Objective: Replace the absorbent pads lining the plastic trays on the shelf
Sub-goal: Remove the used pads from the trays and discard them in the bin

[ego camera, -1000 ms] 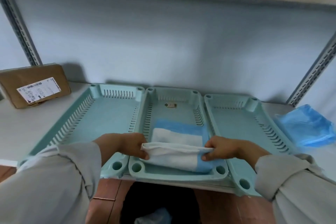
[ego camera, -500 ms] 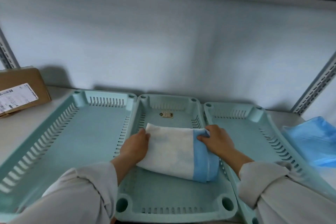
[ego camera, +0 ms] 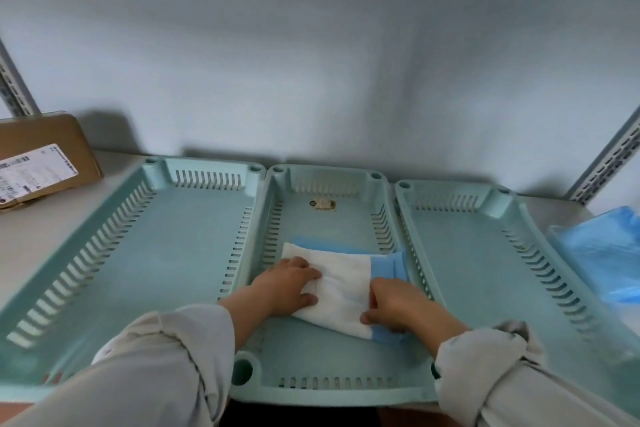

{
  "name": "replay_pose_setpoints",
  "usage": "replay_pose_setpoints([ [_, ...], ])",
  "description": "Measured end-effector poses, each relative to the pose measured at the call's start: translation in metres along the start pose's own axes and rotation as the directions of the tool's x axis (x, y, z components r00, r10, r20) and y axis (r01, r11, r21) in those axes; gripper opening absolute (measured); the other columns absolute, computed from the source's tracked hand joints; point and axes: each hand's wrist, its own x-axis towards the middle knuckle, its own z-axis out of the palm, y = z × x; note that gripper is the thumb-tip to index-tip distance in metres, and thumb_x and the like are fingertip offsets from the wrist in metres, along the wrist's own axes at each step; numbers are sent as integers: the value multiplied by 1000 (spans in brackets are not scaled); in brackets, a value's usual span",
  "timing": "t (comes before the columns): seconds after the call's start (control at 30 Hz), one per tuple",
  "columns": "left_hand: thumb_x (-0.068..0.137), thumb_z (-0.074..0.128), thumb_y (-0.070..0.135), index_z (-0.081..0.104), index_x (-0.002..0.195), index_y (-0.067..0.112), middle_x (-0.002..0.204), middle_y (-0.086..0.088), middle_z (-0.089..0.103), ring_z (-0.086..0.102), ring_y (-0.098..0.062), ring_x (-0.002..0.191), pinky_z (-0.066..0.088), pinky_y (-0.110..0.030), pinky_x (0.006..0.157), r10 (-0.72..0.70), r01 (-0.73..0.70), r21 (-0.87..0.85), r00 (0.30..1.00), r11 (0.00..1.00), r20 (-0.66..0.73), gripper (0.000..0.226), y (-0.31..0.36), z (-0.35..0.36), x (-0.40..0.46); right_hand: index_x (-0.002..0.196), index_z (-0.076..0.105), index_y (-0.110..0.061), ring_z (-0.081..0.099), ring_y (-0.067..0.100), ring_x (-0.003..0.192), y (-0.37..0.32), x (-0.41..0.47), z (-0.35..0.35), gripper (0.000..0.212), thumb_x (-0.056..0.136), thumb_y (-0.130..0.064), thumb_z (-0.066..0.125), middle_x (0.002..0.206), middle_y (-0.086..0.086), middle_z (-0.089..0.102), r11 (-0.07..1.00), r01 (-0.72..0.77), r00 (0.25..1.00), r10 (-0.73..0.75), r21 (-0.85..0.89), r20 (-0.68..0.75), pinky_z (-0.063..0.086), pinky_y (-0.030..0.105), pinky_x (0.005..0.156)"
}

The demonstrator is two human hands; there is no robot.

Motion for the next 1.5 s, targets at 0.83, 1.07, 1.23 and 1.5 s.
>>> replay_pose_setpoints([
  [0.83,89,56,13,56,112,1,104,-19,65,62,-33,93,52,-44,85,-269,183,-937,926,-296,266,26,22,-9,-22,131,51,-19,46,16,113,-44,-29,-11,42,93,-5,40,137,3,49,666,114,992,-36,737,-121,38,27,93],
  [1.07,88,44,13,59,110,4,95,-19,67,62,-31,87,49,-42,83,-109,4,-899,992,-438,57,28,28,-37,-49,142,36,-37,43,18,132,-51,-31,-16,94,63,-82,57,145,-9,44,189,109,994,-54,976,-100,35,51,109],
  [1.23,88,45,13,59,104,4,84,-17,66,62,-28,80,52,-39,75,-78,-54,-846,997,-530,-15,24,22,-43,-64,132,51,-19,64,23,110,-70,-31,-22,66,73,-39,75,121,5,66,-44,139,974,-175,989,-145,55,39,87],
  [1.5,91,46,11,56,114,5,96,-15,65,62,-26,81,55,-34,64,-248,-136,-923,968,-359,-46,26,9,-45,-70,117,60,0,66,32,95,-93,-38,-38,40,79,3,70,111,16,68,14,178,982,61,984,-178,57,42,73],
])
